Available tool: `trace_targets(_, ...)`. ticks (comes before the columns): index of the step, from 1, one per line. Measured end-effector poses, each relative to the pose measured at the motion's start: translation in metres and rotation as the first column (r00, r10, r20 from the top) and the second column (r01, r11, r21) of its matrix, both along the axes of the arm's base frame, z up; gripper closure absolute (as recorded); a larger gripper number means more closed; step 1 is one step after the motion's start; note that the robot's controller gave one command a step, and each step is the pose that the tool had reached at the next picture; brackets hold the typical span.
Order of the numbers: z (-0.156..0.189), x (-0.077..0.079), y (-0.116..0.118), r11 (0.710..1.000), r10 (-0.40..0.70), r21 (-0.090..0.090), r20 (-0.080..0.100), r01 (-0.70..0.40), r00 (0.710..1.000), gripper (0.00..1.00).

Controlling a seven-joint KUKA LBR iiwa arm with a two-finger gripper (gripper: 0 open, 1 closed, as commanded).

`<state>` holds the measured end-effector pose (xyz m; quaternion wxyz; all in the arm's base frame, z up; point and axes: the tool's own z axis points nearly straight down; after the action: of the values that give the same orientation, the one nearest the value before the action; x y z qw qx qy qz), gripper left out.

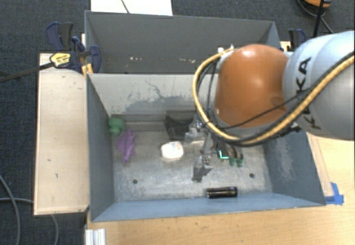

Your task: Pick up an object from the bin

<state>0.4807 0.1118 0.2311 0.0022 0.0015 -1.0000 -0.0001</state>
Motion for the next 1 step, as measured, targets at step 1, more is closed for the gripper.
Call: trace_targets(1,0.0031,0.0016,-0.0005,1.000,-0.004,0.001,0.007,0.004,1.000,0.00)
